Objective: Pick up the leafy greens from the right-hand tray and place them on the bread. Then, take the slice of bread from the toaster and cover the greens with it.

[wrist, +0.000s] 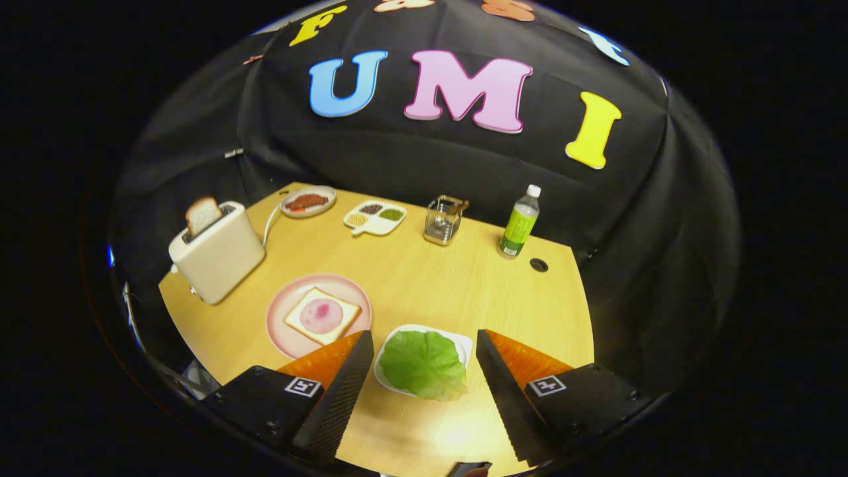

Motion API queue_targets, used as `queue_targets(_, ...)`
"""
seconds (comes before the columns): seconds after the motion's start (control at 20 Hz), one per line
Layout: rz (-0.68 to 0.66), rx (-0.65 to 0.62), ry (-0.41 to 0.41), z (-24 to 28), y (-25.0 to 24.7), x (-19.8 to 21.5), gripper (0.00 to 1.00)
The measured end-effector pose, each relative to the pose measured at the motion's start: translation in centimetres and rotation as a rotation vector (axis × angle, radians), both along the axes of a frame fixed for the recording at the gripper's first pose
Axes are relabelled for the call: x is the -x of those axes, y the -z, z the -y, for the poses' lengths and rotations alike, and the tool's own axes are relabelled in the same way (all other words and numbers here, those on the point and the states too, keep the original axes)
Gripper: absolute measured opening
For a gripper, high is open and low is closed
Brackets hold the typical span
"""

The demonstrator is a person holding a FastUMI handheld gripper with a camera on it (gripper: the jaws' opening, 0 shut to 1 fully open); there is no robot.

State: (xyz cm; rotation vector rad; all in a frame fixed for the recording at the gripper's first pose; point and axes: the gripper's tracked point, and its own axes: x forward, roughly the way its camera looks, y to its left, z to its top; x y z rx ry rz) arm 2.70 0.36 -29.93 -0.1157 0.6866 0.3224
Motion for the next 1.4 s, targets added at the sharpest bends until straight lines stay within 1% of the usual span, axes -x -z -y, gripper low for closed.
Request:
queue_targets(0.1, -0.06, 0.006, -0.022, -0.5, 2.9, 0.2, 0.97)
queue_targets(0.3, -0.134, 0.033, -0.069, -1.5, 7.7, -2.3, 0.96)
queue_targets(0.45, -0.209, 0.064, -0.116, -1.5, 11.1, -2.8, 0.91)
queue_targets(0.6, -0.268, 0.09, -0.141, -0.9, 13.9, -3.1, 0.88)
queue_targets(0.75, -0.328, 0.08, -0.159, -1.1, 15.8, -2.4, 0.82)
queue_targets(0.95, -0.379, 0.095, -0.192, -1.4, 17.0, -1.6, 0.8)
queue_targets(1.0, -0.382, 0.079, -0.188, -1.7, 16.7, -1.7, 0.8)
queue_targets(1.05, -0.397, 0.079, -0.18, -1.6, 17.1, -1.4, 0.73)
queue_targets(1.1, -0.405, 0.065, -0.177, -1.9, 17.0, -1.5, 0.7)
queue_targets(1.25, -0.419, 0.055, -0.143, -1.9, 17.1, -1.5, 0.56)
queue_targets(1.3, -0.418, 0.058, -0.139, -1.9, 17.1, -1.4, 0.46)
queue_targets(1.35, -0.402, 0.061, -0.142, -2.0, 17.0, -1.4, 0.2)
queue_targets(1.4, -0.39, 0.078, -0.15, -2.1, 17.0, -1.3, 0.14)
